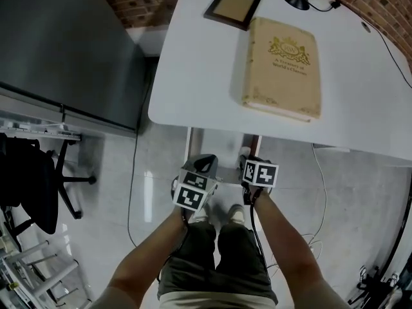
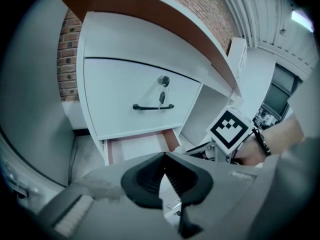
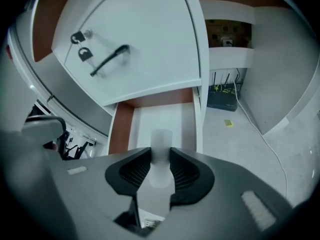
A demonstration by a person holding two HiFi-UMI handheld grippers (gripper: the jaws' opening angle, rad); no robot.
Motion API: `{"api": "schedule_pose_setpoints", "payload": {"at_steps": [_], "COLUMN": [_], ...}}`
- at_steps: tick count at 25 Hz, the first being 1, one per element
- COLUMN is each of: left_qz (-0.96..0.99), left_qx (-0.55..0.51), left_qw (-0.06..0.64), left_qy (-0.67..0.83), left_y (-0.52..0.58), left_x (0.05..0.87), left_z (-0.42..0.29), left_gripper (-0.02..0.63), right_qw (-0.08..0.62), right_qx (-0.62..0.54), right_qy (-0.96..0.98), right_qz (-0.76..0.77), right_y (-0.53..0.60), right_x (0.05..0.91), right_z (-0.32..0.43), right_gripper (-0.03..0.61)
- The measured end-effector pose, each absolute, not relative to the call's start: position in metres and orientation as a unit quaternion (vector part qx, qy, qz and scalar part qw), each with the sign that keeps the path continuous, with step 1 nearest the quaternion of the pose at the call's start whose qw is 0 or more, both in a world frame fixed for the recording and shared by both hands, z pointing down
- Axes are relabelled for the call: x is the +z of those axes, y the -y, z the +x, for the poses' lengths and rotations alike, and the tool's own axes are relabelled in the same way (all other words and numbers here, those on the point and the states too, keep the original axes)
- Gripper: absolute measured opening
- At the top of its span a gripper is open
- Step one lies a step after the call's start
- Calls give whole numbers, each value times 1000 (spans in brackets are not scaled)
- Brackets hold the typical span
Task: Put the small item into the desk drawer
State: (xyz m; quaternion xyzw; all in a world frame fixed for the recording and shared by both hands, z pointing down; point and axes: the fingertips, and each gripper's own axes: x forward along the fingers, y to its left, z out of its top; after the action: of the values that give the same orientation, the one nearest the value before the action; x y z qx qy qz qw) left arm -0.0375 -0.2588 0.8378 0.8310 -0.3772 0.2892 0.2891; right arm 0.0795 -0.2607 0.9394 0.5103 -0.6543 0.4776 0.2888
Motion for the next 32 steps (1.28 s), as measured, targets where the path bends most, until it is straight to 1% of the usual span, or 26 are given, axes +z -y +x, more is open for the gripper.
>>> {"api": "schedule_pose_setpoints", "payload": {"at_steps": [9, 12, 18, 25, 29, 32], "left_qz": [819, 820, 817, 810, 812, 814], "left_qx": [301, 304, 308, 315, 310, 303], "left_qw": [315, 311, 312, 309, 307, 302], "left_qy": [373, 374, 376, 387, 387, 394], "left_y": [261, 264, 265, 257, 247, 243], "left_x": [898, 909, 914, 872, 824, 781], "left_z": [-34, -36, -41, -51, -52, -55], "left_gripper": [3, 3, 3, 3, 3, 3], "right_qw": [304, 310, 309, 307, 295, 288], "right_qx": [493, 492, 488, 484, 471, 444], "right_qy": [627, 633, 641, 661, 682, 712], "right_qz": [521, 511, 505, 485, 475, 461], "right_y": [260, 259, 258, 242, 233, 229], "right_x": [1003, 1014, 1013, 963, 902, 845], "right_z": [90, 85, 83, 85, 84, 81], "right_gripper": [130, 156, 141, 88, 54, 44]}}
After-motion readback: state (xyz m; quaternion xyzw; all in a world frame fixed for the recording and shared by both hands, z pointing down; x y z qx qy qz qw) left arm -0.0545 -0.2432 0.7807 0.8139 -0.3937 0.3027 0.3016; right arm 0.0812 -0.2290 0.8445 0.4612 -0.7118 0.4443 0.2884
